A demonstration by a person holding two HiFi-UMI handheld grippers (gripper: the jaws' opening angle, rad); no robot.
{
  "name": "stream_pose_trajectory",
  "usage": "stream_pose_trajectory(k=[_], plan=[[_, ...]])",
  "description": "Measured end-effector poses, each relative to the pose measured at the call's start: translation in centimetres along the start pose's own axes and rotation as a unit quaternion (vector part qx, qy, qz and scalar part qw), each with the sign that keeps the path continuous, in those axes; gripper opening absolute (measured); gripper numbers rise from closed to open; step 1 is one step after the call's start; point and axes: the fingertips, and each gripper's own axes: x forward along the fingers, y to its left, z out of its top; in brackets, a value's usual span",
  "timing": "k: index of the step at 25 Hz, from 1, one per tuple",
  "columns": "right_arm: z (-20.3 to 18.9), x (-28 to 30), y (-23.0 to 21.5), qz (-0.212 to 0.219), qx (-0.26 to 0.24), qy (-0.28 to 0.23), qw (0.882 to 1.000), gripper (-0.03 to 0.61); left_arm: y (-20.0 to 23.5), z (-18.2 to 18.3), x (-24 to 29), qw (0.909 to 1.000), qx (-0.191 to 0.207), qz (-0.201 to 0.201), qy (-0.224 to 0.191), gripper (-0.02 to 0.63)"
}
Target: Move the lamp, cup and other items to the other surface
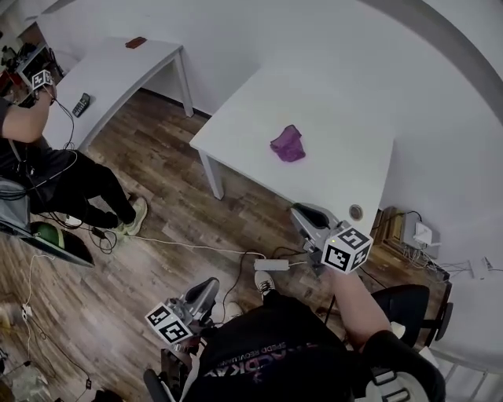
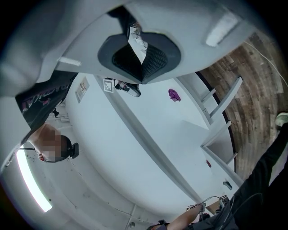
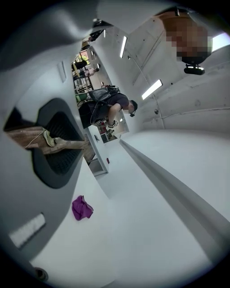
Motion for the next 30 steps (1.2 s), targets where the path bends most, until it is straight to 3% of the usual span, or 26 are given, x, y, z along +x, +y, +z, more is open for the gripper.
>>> stream_pose_trajectory(k=[13,19,30], plan=[[-0.7,6.2,-13.9,-0.068,-0.012,0.064,0.996,0.145,0.4,2.3,3.0,0.9984,0.015,0.051,-0.018,-0.005],[-2.3,9.5,-21.8,-0.130,-0.016,0.116,0.984,0.260,0.9,3.2,2.7,0.9953,0.021,0.082,-0.048,-0.005],[-4.4,16.3,-30.3,-0.162,0.004,0.191,0.968,0.330,1.5,3.9,1.3,0.9838,0.022,0.150,-0.095,-0.005]])
